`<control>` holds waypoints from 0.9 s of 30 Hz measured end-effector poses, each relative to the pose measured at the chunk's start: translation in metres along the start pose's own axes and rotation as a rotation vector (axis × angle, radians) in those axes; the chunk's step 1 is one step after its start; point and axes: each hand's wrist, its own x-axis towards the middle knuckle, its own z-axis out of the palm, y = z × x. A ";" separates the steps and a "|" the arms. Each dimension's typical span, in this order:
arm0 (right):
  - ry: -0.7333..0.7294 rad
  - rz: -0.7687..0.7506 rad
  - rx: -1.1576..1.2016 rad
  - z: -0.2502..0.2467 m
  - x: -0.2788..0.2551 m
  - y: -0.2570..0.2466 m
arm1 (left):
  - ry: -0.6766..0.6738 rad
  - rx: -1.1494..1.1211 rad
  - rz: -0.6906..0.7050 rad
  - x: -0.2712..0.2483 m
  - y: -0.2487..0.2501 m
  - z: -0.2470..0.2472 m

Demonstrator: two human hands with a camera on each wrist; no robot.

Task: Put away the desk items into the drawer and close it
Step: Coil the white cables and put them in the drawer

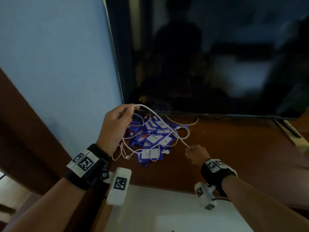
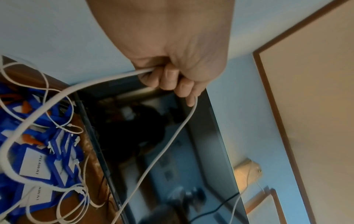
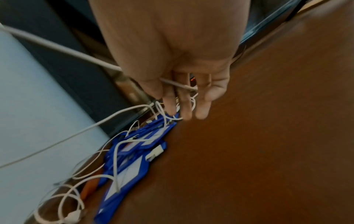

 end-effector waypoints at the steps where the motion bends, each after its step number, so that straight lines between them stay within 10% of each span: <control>1: 0.044 0.018 -0.043 -0.005 0.001 0.003 | 0.039 -0.012 -0.003 0.001 -0.003 -0.002; 11: 0.333 0.068 0.688 -0.107 -0.022 -0.017 | -0.212 0.458 0.157 0.035 -0.010 -0.005; 18: 0.447 0.177 0.916 -0.157 -0.063 0.024 | -0.312 0.875 -0.093 0.069 -0.055 -0.029; 25: 0.382 0.165 -0.013 -0.160 -0.082 0.053 | -0.172 0.737 -0.081 0.076 -0.008 0.012; 27: 0.374 0.126 0.028 -0.166 -0.089 0.044 | -0.113 0.608 -0.011 0.078 0.021 0.036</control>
